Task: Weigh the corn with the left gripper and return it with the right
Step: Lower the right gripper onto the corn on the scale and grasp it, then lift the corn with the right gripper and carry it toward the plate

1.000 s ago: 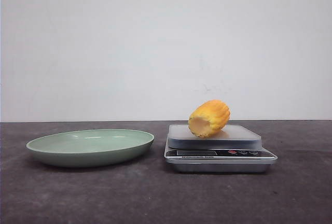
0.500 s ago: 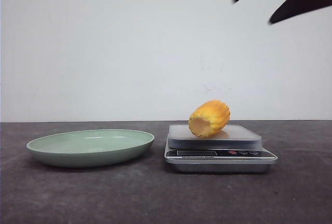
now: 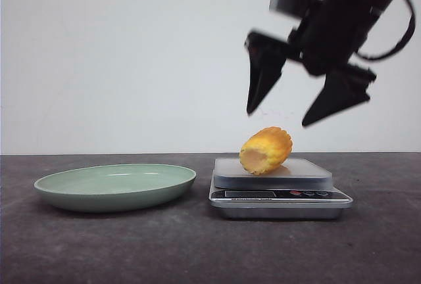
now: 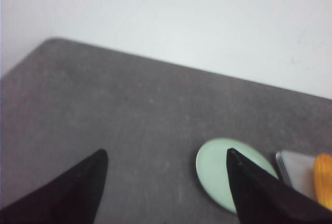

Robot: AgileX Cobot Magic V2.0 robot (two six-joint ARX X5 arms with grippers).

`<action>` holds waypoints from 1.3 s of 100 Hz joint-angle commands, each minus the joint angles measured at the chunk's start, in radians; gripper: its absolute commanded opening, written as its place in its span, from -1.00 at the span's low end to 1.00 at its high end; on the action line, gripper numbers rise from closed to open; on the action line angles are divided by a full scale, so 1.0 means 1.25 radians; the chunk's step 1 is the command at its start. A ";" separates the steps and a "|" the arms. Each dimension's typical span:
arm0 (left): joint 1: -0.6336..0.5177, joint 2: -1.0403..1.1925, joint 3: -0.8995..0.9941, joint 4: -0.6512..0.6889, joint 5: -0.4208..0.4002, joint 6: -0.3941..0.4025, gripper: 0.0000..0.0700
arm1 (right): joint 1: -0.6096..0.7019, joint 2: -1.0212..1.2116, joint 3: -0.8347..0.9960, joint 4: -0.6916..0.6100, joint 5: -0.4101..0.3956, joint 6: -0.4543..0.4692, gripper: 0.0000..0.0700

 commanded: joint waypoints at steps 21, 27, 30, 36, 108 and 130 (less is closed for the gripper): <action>-0.002 -0.050 -0.096 -0.029 0.038 -0.060 0.24 | 0.012 0.094 0.015 0.042 0.000 0.054 0.78; -0.002 -0.050 -0.104 -0.029 0.038 -0.059 0.24 | 0.019 0.105 0.015 0.043 0.000 0.065 0.69; -0.002 -0.050 -0.107 -0.029 0.038 -0.059 0.24 | 0.021 0.110 0.015 0.042 0.000 0.070 0.55; -0.002 -0.050 -0.109 -0.028 0.037 -0.058 0.24 | 0.026 0.115 0.014 0.040 0.002 0.074 0.14; -0.002 -0.050 -0.110 -0.025 0.038 -0.052 0.24 | 0.186 0.081 0.259 0.008 -0.014 0.032 -1.00; -0.002 -0.050 -0.110 -0.020 0.038 -0.052 0.24 | 0.248 0.207 0.412 -0.015 -0.016 0.036 -1.00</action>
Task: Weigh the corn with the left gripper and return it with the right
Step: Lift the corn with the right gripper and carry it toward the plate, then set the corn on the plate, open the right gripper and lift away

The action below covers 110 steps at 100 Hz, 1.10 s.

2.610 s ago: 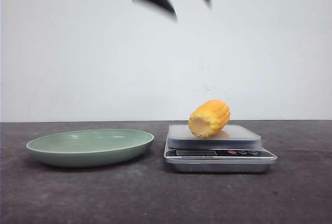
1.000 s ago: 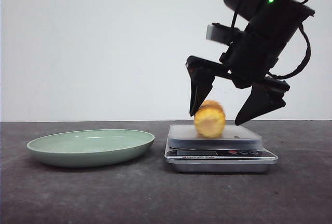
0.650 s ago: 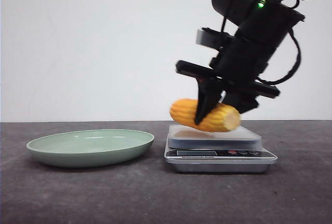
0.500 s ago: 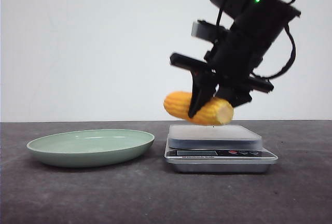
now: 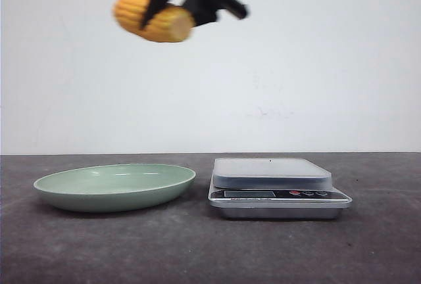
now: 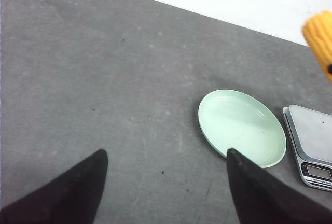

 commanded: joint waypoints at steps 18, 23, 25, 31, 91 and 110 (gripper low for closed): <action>-0.002 -0.002 0.007 0.007 0.001 0.002 0.24 | 0.049 0.190 0.120 -0.026 0.003 0.002 -1.00; -0.002 -0.002 0.007 0.005 0.001 0.002 0.24 | 0.052 0.224 0.129 -0.026 0.004 0.005 -1.00; -0.002 -0.002 0.007 0.004 0.001 0.002 0.24 | 0.053 0.232 0.130 -0.026 0.005 0.006 -1.00; -0.002 -0.002 0.007 0.002 0.001 0.002 0.24 | 0.053 0.266 0.130 -0.026 0.008 0.009 -1.00; -0.002 -0.002 0.007 -0.023 0.001 0.002 0.24 | 0.026 0.304 0.130 -0.095 0.061 0.025 0.78; -0.002 -0.002 0.007 -0.023 0.001 0.005 0.24 | -0.046 0.177 0.131 -0.151 0.044 -0.019 0.77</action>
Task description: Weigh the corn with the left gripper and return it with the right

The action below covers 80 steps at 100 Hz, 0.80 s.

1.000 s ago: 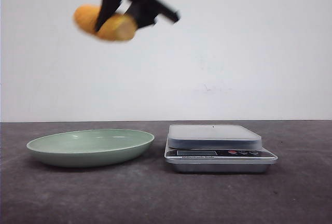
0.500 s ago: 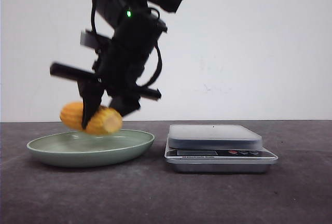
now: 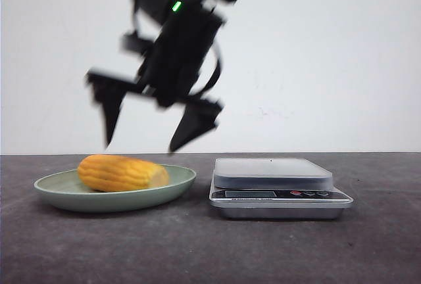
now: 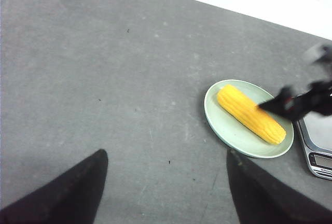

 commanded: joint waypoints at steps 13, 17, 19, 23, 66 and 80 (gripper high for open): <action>-0.002 -0.002 0.007 0.009 0.002 0.010 0.24 | -0.089 -0.177 0.020 -0.067 -0.016 -0.070 0.77; -0.002 -0.002 0.007 0.009 0.006 0.010 0.24 | -0.110 -0.218 0.020 -0.088 -0.017 -0.085 0.77; -0.002 -0.002 0.007 0.009 0.008 0.010 0.24 | -0.122 -0.239 0.020 -0.099 -0.016 -0.092 0.77; -0.002 -0.002 0.007 0.009 0.009 0.010 0.24 | -0.145 -0.281 0.020 -0.121 -0.017 -0.105 0.77; -0.003 -0.001 0.006 0.040 0.011 0.023 0.24 | -0.421 -0.755 0.020 -0.449 -0.009 -0.228 0.59; -0.002 -0.001 0.005 0.039 0.028 0.022 0.24 | -0.476 -0.908 0.011 -0.530 -0.007 -0.237 0.59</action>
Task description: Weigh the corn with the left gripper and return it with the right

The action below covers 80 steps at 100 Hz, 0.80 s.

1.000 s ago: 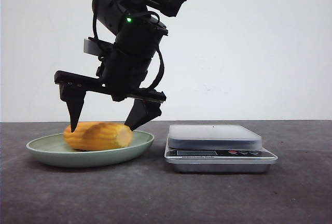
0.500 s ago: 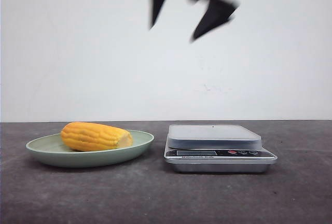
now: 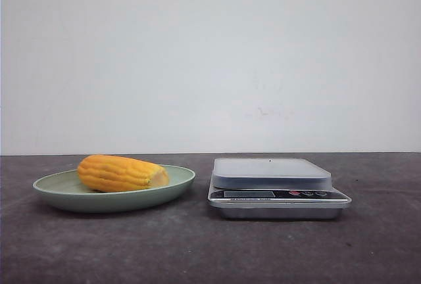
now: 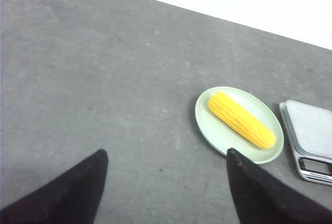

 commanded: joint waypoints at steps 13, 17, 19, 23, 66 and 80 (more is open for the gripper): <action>-0.002 -0.001 0.004 0.016 0.005 0.009 0.24 | -0.022 -0.201 -0.027 -0.066 0.027 -0.006 0.59; -0.002 -0.001 0.001 0.025 0.005 0.009 0.24 | -0.022 -0.244 -0.047 -0.070 0.033 0.001 0.59; -0.002 -0.001 -0.001 0.029 0.005 0.009 0.24 | -0.023 -0.266 -0.059 -0.072 0.033 0.005 0.59; -0.002 -0.001 -0.005 0.038 0.005 0.009 0.24 | -0.023 -0.311 -0.087 -0.074 0.034 0.013 0.59; -0.002 -0.002 -0.052 0.070 0.004 0.028 -0.43 | -0.031 -0.708 -0.384 -0.149 0.060 0.105 -0.02; -0.003 -0.002 -0.073 0.083 0.004 0.041 -0.98 | -0.039 -0.712 -0.399 -0.180 0.065 0.084 -0.97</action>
